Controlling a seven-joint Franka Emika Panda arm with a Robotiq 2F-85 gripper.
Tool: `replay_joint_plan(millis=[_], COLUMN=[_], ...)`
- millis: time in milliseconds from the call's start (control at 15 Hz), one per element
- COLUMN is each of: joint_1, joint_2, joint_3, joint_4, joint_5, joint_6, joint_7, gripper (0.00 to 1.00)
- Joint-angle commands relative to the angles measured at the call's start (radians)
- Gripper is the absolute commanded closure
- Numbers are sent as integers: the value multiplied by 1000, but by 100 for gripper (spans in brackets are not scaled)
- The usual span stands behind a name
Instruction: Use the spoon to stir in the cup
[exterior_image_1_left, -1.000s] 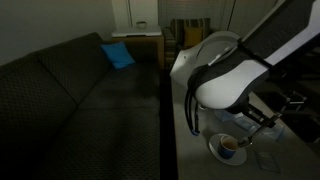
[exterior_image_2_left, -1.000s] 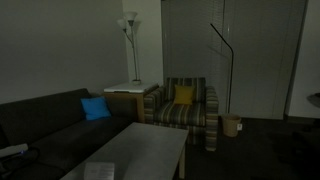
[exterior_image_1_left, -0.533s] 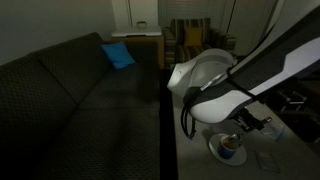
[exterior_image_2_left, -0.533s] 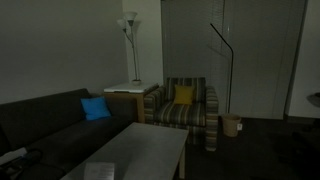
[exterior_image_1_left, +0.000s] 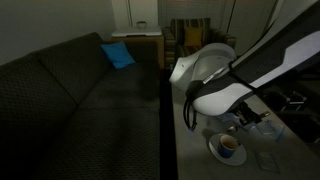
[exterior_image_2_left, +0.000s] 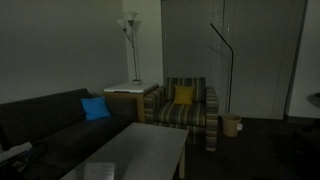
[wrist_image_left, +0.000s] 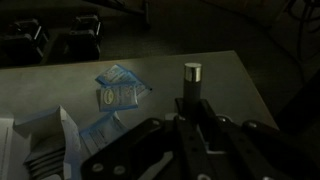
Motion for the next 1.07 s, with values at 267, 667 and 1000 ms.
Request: replay_joint_plan(millis=[267,667,1000], joint_1=[-11,-26,-17], joint_2=[-1,-2,-2], joint_3=[29,60,33], joint_4=[24,26,6], joint_5=[7,48,43], joint_6=[14,-22,-15], joint_7=[-87,-237,-230], gripper=[96,96,96])
